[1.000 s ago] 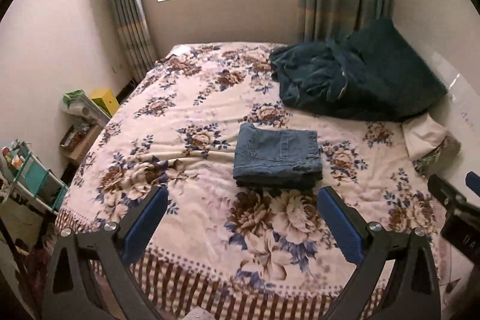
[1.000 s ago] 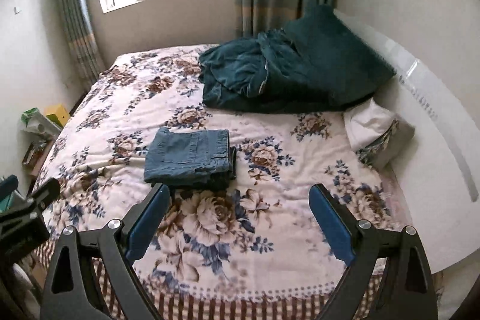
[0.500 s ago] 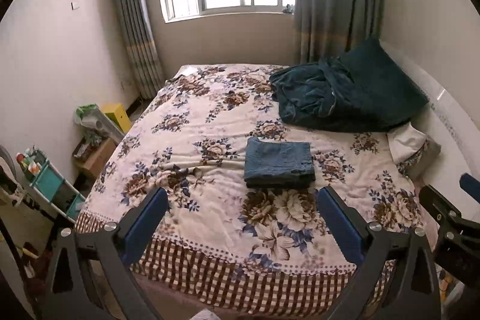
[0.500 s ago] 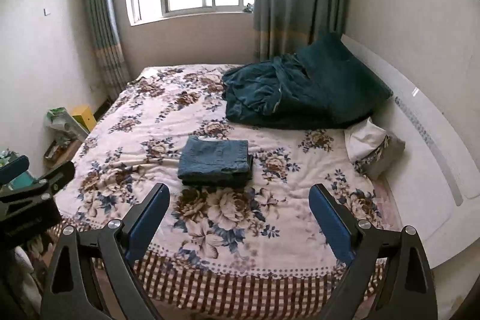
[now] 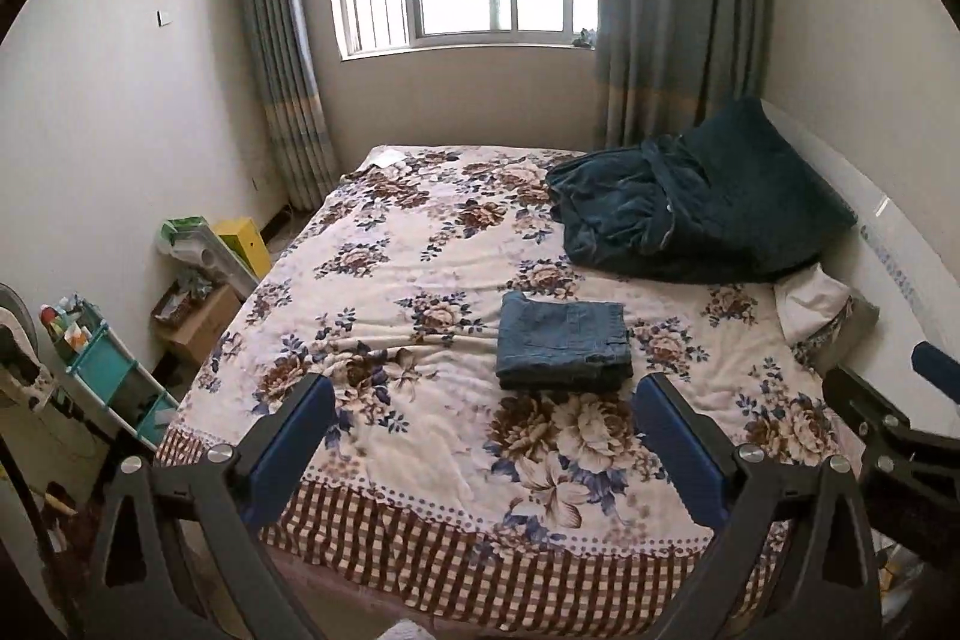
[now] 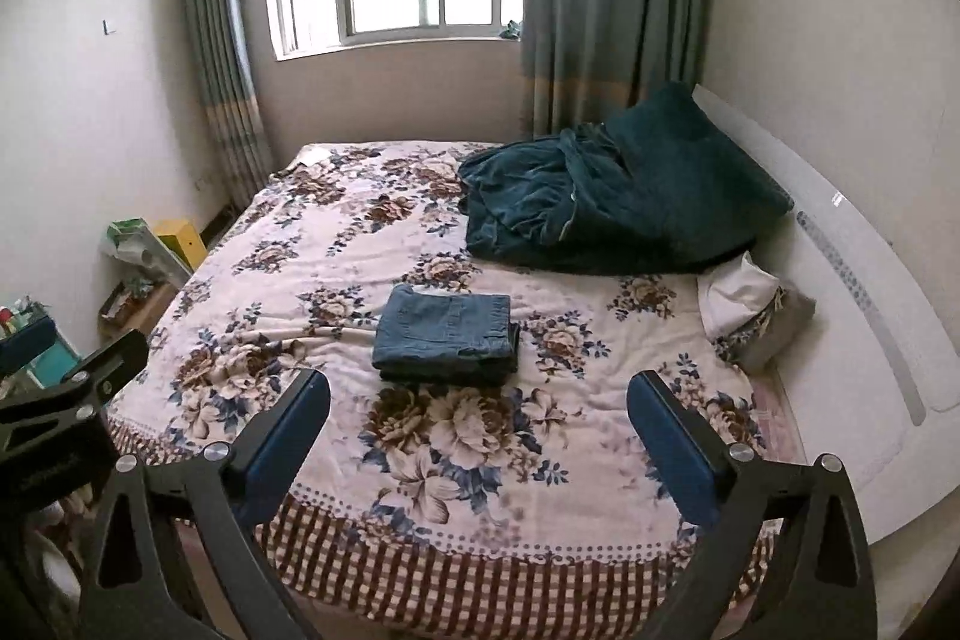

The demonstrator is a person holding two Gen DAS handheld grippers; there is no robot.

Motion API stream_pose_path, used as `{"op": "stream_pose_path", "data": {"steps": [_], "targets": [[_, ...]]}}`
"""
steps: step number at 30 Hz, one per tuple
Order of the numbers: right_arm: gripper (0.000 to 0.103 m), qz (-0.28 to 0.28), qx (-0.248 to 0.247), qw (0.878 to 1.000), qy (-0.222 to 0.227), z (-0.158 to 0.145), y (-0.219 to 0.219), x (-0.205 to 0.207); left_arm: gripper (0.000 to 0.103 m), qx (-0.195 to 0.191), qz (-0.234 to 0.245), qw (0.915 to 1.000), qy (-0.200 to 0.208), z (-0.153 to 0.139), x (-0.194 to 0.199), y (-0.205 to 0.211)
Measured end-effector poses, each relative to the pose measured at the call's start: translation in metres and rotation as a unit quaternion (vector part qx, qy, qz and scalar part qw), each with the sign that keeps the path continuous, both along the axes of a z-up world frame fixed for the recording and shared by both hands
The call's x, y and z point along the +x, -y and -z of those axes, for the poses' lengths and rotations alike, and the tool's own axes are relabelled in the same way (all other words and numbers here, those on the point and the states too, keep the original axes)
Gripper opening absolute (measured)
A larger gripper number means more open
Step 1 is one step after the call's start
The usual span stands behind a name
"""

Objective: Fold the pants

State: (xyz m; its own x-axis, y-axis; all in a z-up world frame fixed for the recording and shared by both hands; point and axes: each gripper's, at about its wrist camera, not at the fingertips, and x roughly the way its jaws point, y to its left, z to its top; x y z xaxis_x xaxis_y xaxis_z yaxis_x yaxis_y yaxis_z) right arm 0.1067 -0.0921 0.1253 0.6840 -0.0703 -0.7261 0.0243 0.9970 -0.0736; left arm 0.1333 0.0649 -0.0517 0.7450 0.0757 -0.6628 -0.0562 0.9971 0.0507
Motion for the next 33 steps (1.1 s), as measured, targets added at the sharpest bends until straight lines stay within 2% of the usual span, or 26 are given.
{"op": "stream_pose_path", "data": {"steps": [3,19,25,33], "targets": [[0.101,0.008,-0.007,1.0,0.001,0.005,0.0,0.013,0.103,0.015,-0.006,0.9999,-0.002,0.006,0.01,0.003],[0.101,0.05,-0.012,0.998,-0.03,0.059,0.015,0.09,0.103,0.02,-0.004,0.9992,-0.035,0.042,0.07,0.01],[0.102,0.055,-0.014,0.997,-0.042,0.076,0.016,0.101,0.103,0.019,-0.008,0.9989,-0.041,0.047,0.078,0.007],[0.102,0.054,-0.014,0.998,-0.043,0.082,0.015,0.1,0.103,0.015,-0.015,0.9988,-0.043,0.05,0.081,0.001]]}}
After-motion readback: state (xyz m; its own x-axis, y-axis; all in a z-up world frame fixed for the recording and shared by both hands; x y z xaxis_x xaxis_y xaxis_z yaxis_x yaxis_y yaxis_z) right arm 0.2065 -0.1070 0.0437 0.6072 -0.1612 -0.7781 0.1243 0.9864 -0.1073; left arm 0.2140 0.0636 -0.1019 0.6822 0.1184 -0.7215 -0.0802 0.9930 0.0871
